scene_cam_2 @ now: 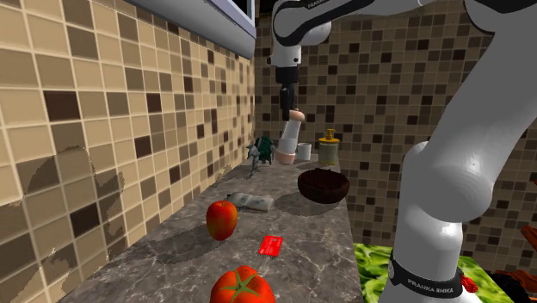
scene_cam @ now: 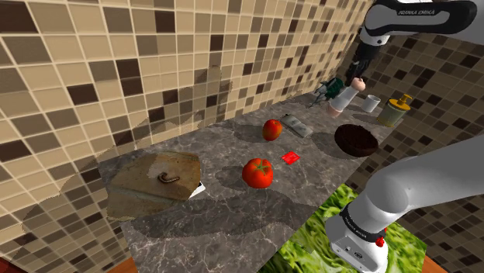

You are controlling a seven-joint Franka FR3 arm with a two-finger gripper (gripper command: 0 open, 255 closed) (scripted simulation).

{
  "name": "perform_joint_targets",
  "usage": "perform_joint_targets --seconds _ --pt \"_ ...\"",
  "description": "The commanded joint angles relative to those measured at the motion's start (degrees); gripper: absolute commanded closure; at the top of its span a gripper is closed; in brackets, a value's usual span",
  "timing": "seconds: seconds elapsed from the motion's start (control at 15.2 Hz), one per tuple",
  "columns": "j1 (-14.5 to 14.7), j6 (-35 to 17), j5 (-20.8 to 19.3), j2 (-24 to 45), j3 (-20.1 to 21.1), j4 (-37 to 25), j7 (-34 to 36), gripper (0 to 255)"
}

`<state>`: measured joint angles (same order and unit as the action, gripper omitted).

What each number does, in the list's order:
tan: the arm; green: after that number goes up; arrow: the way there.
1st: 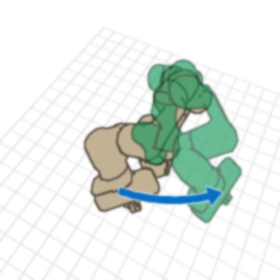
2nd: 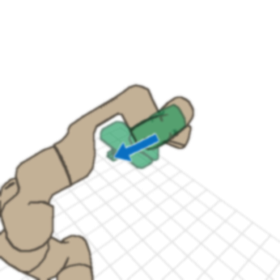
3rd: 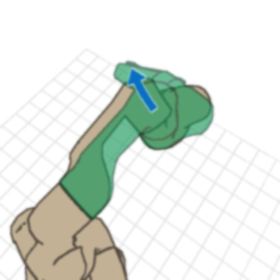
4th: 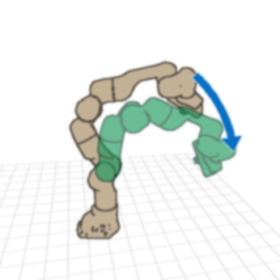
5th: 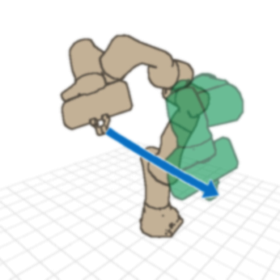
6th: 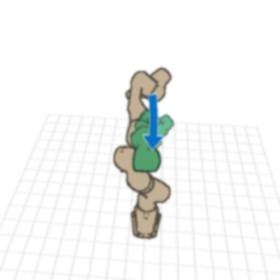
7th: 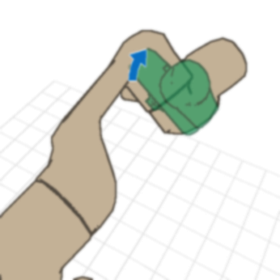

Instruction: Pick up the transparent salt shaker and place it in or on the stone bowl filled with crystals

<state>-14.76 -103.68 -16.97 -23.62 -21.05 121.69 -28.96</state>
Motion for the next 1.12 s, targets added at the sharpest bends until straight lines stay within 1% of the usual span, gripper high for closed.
perform_joint_targets --seconds 0.0,0.46,0.66,0.73,1.06 --pt "-0.86 1.26 -0.50 -0.52 -1.56 -1.34 -2.66 255" --pt "-3.36 4.53 -1.59 0.06 -7.94 -7.55 -12.57 255" --pt "-4.09 5.83 -1.53 1.33 -11.05 -11.16 -17.10 255" --pt "-4.42 6.48 -1.30 2.28 -12.78 -13.28 -19.57 255" --pt "-4.74 2.81 -1.98 1.44 -13.08 -8.79 -18.78 255"
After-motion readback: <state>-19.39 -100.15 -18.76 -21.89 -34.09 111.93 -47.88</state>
